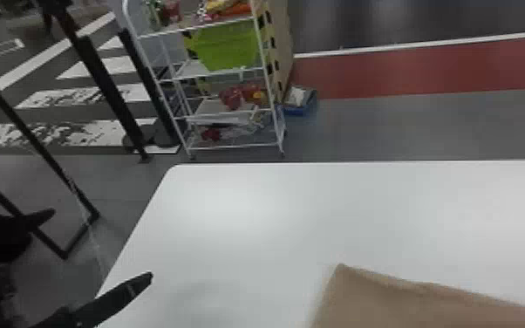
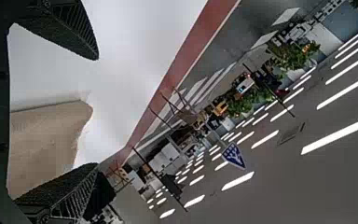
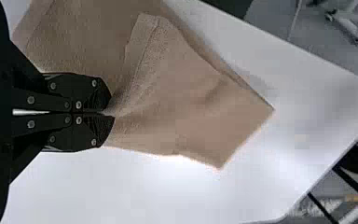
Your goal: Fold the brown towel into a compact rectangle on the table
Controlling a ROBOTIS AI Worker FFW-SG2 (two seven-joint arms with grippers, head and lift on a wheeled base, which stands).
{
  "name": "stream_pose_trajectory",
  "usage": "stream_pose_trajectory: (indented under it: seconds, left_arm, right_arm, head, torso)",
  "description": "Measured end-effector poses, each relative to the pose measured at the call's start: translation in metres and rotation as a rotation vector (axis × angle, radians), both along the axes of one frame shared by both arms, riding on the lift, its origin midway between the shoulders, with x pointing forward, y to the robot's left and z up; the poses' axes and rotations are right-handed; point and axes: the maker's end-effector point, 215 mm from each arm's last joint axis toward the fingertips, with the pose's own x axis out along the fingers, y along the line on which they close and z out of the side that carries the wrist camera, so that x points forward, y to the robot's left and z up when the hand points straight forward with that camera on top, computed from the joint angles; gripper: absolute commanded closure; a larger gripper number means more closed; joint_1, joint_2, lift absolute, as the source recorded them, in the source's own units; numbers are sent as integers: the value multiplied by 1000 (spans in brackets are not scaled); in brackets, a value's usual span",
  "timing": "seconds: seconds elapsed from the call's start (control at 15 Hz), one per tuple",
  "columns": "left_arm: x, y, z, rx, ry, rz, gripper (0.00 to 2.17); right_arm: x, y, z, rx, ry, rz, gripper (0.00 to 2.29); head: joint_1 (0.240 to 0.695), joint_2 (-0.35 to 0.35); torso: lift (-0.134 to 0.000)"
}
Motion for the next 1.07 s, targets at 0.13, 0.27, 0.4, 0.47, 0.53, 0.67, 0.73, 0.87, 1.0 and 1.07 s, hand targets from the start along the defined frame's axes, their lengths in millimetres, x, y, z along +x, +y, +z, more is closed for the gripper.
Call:
stream_pose_trajectory:
  seconds: [0.13,0.27,0.4,0.47,0.53,0.67,0.73,0.87,1.0,1.07]
  left_arm:
    - [-1,-1,0,2,2,-2,66]
    - [-3,0,-3,1,9,-1,66]
    - [-3,-2,-5,0,13,-6,63]
    - [-3,-2,-6,2,16,-6,63]
    - [-3,-2,-7,4,18,-6,63]
    - [-3,-2,-7,10,16,-6,63]
    - [-2,-1,-7,14,14,-6,63]
    - [-2,-1,-8,17,11,-8,63]
    - [0,-4,-11,21,8,-17,63]
    - [1,-6,-11,22,8,-22,63]
  right_arm:
    - [-7,-9,28,20,-25,-33,1301]
    - [-12,-21,12,2,14,-55,1301]
    - [-19,-35,-24,-30,80,-65,1298]
    - [-23,-41,-40,-43,106,-63,1298]
    - [-27,-43,-53,-49,131,-62,1301]
    - [-35,-45,-71,-54,174,-62,1298]
    - [-39,-46,-79,-61,192,-64,1298]
    - [-44,-52,-91,-79,216,-66,1298]
    - [-45,-52,-94,-78,221,-60,1298]
    - [-43,-50,-91,-66,216,-58,1298]
  head:
    - [695,269]
    - [695,253]
    - [695,219]
    - [695,209]
    - [695,203]
    - [695,204]
    - [695,203]
    - [695,195]
    - [695,185]
    - [695,184]
  torso:
    - [-122]
    - [-122]
    - [-122]
    - [-122]
    - [-122]
    - [-122]
    - [-122]
    - [-122]
    - [-122]
    - [-122]
